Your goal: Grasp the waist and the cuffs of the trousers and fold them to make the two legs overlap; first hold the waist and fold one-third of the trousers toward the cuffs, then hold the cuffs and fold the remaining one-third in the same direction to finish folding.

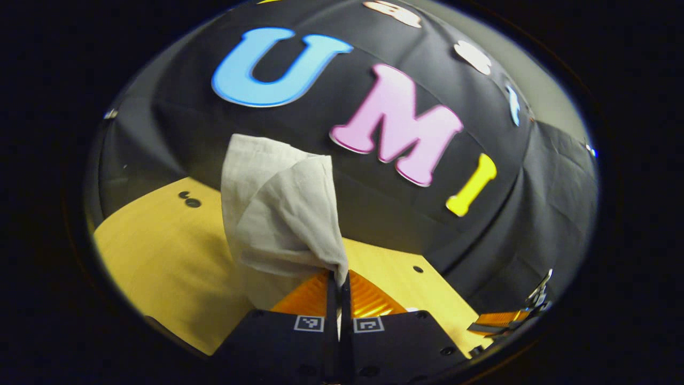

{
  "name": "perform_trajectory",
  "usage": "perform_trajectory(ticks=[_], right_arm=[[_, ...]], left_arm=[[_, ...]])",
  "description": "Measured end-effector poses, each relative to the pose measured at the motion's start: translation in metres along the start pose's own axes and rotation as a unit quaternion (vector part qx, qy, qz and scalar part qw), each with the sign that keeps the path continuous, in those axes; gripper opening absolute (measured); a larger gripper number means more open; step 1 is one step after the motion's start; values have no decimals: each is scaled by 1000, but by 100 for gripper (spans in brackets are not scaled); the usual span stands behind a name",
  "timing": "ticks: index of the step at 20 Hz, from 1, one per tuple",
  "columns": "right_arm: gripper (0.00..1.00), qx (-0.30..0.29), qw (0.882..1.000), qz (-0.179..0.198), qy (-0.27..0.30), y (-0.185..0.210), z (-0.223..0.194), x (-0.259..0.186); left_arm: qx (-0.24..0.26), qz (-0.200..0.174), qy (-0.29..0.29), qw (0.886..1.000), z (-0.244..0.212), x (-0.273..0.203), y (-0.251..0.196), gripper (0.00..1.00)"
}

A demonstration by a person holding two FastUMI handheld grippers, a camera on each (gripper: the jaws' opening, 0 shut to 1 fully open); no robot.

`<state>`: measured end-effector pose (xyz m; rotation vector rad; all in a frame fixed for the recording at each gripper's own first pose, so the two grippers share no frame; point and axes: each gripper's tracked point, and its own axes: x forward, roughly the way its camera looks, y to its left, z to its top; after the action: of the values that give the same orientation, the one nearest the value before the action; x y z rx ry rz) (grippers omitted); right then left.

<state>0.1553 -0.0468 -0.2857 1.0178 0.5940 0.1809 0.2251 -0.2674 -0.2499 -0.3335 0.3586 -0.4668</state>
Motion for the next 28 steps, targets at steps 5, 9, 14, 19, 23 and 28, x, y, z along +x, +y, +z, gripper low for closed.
perform_trajectory(ticks=[5,9,14,19,23,28], right_arm=[[54,14,1000,-19,-20,-37,33,-18],[54,19,999,-33,-32,-62,56,-26],[54,20,998,-41,-31,-74,62,-29],[54,25,999,-35,-28,-72,62,-30],[54,26,998,-35,-35,-74,68,-40],[54,39,997,-38,-48,-79,72,-53]], left_arm=[[121,-52,77,988,-91,6,-55,6],[211,-81,154,962,-173,-14,-62,6],[336,-81,184,920,-213,-11,-49,6],[498,-59,137,854,-211,-11,-45,6],[622,-60,92,776,-211,-17,-49,10],[687,-67,77,720,-211,-11,-49,7]])
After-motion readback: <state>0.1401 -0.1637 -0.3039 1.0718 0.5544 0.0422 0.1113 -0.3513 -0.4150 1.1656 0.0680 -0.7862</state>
